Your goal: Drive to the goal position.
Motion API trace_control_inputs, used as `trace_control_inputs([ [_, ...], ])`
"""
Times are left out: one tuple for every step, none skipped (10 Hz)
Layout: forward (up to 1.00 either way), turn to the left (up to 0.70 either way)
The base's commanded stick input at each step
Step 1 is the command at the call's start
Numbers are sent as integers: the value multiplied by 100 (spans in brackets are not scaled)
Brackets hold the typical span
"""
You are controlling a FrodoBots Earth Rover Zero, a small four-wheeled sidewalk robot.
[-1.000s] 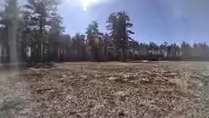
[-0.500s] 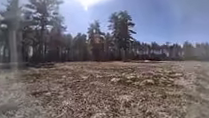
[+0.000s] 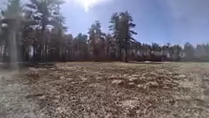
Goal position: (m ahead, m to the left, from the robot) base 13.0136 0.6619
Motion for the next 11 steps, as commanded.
trace_control_inputs([
  [50, 0],
  [50, 0],
  [50, 0],
  [50, 0],
  [50, 0],
  [50, 0],
  [50, 0],
  [50, 0],
  [50, 0],
  [50, 0],
  [50, 0],
])
